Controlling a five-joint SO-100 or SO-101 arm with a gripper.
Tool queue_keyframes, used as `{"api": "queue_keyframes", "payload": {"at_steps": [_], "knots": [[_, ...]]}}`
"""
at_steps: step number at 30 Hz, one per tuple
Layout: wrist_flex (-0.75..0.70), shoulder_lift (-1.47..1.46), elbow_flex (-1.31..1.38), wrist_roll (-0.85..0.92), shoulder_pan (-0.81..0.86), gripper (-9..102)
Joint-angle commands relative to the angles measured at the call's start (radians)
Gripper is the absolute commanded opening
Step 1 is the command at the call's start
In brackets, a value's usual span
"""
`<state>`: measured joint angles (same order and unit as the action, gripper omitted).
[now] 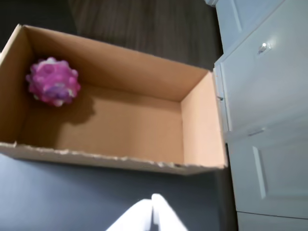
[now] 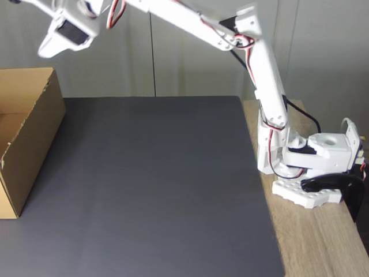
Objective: Grasp a ball and put it in the box.
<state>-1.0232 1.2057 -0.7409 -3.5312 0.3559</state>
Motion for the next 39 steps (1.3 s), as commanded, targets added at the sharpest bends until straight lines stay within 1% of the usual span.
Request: {"api": "queue_keyframes", "payload": {"at_steps": [1, 7, 10, 13, 15, 16, 21, 30, 39], "knots": [[-0.038, 0.104, 0.031, -0.006, 0.000, 0], [-0.110, 0.178, 0.029, -0.009, -0.017, 0], [-0.115, 0.241, -0.040, -0.009, -0.020, 0], [-0.092, 0.357, -0.196, -0.003, -0.012, 0], [-0.018, 0.479, -0.374, 0.018, -0.011, 0], [-0.009, 0.526, -0.437, 0.032, -0.014, 0], [0.000, 0.652, -0.609, 0.012, -0.023, 0], [0.163, 0.957, -1.074, 0.008, -0.009, 0], [0.247, 1.241, -1.500, 0.008, -0.034, 0]]}}
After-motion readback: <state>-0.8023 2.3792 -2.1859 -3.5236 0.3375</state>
